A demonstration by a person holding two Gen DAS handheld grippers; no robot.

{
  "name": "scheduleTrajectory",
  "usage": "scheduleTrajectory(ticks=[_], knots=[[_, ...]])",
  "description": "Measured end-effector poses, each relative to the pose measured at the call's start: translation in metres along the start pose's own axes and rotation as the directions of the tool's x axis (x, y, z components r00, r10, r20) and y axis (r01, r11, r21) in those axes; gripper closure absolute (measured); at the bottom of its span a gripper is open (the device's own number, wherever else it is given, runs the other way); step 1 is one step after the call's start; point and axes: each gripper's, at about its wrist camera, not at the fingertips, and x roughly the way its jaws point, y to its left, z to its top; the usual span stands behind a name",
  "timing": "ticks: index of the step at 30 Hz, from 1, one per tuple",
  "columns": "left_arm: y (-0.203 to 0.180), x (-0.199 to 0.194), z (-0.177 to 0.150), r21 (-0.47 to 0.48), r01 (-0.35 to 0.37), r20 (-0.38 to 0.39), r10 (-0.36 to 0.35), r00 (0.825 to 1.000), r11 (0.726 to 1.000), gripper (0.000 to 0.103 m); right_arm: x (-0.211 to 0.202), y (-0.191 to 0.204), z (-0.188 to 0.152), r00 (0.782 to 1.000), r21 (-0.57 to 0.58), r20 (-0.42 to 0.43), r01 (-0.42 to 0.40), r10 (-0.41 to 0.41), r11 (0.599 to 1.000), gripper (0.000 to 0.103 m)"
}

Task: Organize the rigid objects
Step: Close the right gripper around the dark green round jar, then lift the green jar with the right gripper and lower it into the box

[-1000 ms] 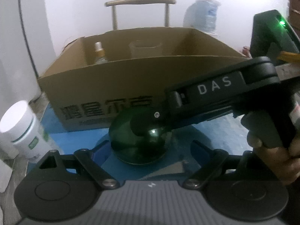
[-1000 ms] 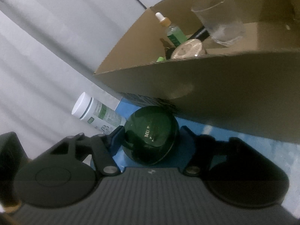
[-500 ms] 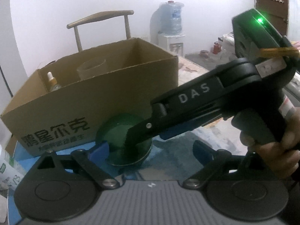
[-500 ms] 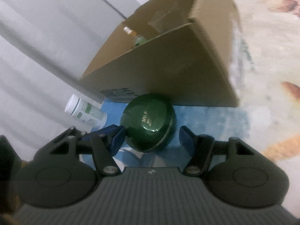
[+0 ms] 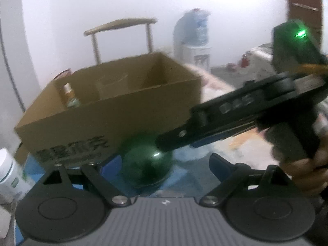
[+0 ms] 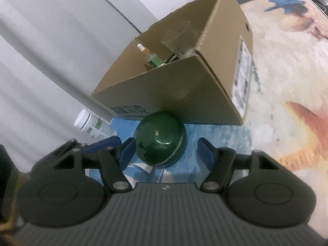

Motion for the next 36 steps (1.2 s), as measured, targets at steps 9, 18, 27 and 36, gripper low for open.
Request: scheduleTrajectory(ticks=[9,18,27,36], knots=[[0.022,0.041,-0.004,-0.053,-0.010,-0.075,0.006,0.997,0.999,0.010,0.030,0.014,0.014,0.999,-0.055,-0.030,0.009,-0.010,0.998,0.030],[0.024,0.056,-0.007,-0.099,-0.010,-0.076,0.003,0.997,0.995,0.020,0.047,0.012,0.017,0.998,-0.028,-0.054,0.027,-0.028,0.999,0.031],[0.020,0.048,-0.008,-0.124,-0.001,-0.074,-0.008,0.997,0.992,0.020,0.044,0.015,0.015,0.996,-0.028,-0.065,0.051,-0.053,0.998,0.032],[0.015,-0.004,0.010,-0.122,-0.030,0.006,0.031,0.999,0.992,0.020,0.010,0.051,0.013,0.997,-0.082,-0.041,0.056,-0.060,0.995,0.032]])
